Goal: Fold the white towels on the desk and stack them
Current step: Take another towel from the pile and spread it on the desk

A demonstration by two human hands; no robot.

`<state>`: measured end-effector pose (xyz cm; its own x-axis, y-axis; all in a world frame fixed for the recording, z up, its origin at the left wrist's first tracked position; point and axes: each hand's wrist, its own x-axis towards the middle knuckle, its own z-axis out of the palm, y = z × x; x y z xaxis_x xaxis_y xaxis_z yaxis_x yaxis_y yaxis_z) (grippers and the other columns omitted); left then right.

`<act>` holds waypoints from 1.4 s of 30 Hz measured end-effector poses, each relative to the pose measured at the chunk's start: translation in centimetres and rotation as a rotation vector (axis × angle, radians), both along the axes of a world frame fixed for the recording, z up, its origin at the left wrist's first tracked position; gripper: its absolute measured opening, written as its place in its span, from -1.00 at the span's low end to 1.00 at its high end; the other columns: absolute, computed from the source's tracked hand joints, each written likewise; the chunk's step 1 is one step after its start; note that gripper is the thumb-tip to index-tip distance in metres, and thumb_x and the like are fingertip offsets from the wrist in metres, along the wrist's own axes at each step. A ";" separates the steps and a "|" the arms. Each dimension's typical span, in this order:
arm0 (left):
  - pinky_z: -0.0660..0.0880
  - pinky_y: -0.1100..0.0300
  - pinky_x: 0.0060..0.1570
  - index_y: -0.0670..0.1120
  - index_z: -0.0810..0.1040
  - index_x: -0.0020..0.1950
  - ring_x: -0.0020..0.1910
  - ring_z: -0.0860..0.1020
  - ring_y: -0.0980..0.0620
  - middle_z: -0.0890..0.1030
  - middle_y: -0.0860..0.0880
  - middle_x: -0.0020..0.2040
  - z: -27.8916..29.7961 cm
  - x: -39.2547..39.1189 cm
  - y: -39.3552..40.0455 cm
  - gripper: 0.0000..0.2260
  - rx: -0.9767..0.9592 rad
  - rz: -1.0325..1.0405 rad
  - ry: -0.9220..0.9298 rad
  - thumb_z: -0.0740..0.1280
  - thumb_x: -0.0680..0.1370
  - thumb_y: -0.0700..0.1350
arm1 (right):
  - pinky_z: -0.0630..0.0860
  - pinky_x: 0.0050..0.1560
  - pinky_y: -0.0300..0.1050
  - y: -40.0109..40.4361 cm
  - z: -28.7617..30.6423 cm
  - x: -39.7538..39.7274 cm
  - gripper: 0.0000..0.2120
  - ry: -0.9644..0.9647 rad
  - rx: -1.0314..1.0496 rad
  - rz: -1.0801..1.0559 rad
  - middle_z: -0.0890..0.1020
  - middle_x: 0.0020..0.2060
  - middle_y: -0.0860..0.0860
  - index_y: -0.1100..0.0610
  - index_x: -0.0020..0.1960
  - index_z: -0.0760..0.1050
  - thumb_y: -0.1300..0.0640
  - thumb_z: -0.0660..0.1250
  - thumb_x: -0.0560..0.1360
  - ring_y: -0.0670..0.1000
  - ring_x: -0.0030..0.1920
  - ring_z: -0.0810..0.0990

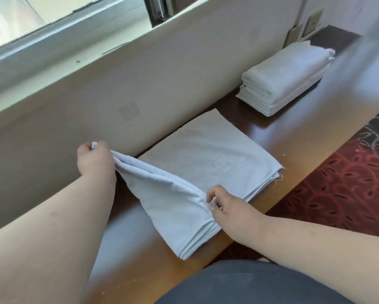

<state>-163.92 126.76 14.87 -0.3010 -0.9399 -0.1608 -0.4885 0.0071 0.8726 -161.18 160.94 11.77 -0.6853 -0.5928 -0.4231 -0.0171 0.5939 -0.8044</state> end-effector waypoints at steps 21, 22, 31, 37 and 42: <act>0.35 0.34 -0.41 -0.03 0.48 -0.02 -0.34 0.47 0.11 0.52 0.12 -0.25 -8.6 -30.4 13.7 -0.89 -0.082 -0.464 -0.115 0.27 0.48 -0.08 | 0.57 -0.26 -0.03 11.4 -8.0 -16.4 -0.81 -0.020 0.058 -0.702 0.68 -0.20 -0.06 -0.32 -0.10 0.35 -0.05 0.29 0.60 -0.03 -0.28 0.63; 0.40 0.28 -0.34 -0.03 0.50 -0.01 -0.28 0.54 0.04 0.58 0.07 -0.20 -9.5 -31.5 13.9 -0.88 -0.070 -0.492 -0.120 0.28 0.47 -0.07 | 0.53 -0.30 -0.08 11.5 -8.6 -16.8 -0.80 -0.014 0.073 -0.732 0.68 -0.19 -0.09 -0.32 -0.10 0.35 -0.04 0.28 0.61 -0.07 -0.29 0.62; 0.39 0.22 0.25 -0.03 0.35 0.48 0.19 0.51 0.08 0.52 0.00 0.30 -15.1 -30.7 14.6 -0.61 -0.162 -1.172 -0.296 0.24 0.65 -0.03 | 0.39 -0.33 -0.18 11.4 -12.4 -17.1 -0.89 -0.010 0.253 -0.764 0.58 -0.09 -0.03 -0.08 0.02 0.38 0.14 0.22 0.63 -0.05 -0.24 0.56; 0.21 0.00 0.45 -0.04 0.37 0.48 0.45 0.31 -0.11 0.39 -0.11 0.46 -13.3 -19.8 11.3 -0.61 -0.732 -1.117 -0.301 0.20 0.64 -0.07 | 0.39 0.15 -0.05 8.4 -9.8 -15.1 -0.69 0.181 0.427 -0.663 0.38 0.19 -0.01 -0.01 0.24 0.48 0.23 0.28 0.53 0.11 0.29 0.37; 0.21 -0.09 0.44 -0.08 0.32 0.50 0.41 0.29 -0.25 0.36 -0.27 0.42 -13.7 -11.4 4.6 -0.57 -0.471 -0.643 -0.711 0.17 0.65 0.04 | 0.43 0.28 0.02 5.9 -7.5 -8.4 -0.55 0.448 0.373 -0.001 0.52 0.13 -0.08 -0.08 0.40 0.47 -0.07 0.37 0.52 0.06 0.20 0.49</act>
